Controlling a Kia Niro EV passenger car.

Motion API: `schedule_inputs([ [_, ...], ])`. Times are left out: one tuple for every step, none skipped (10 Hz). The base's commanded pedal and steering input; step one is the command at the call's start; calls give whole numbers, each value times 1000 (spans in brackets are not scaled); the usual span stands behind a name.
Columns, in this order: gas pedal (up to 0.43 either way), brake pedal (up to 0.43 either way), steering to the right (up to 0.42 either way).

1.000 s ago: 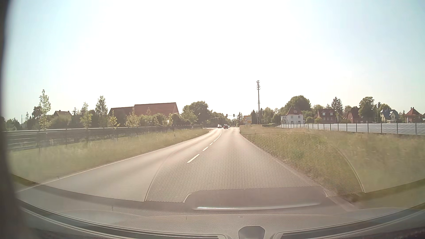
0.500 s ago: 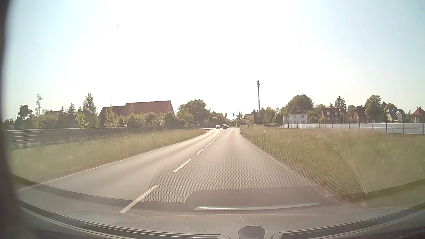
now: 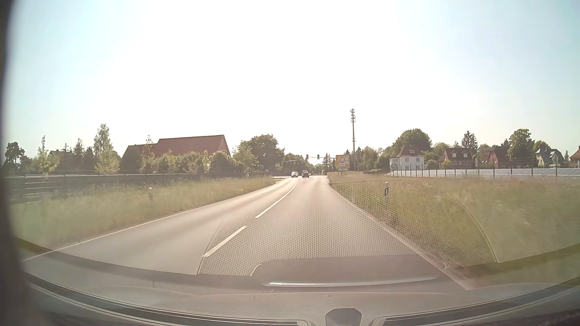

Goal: Follow the waypoints while adhering to traffic rules and regulations

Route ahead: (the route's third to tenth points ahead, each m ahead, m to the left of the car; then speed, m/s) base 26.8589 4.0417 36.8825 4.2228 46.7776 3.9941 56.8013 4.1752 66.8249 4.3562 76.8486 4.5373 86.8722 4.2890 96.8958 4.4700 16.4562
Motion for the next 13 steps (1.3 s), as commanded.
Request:
schedule_inputs([
  [0, 6, 4],
  [0, 6, 4],
  [0, 6, 4],
  [0, 6, 3],
  [0, 6, 4],
  [0, 6, 4],
  [0, 6, 3],
  [0, 6, 3],
  [0, 6, 4],
  [0, 6, 3],
  [0, 6, 4],
  [0, 6, 4],
  [0, 6, 4],
])
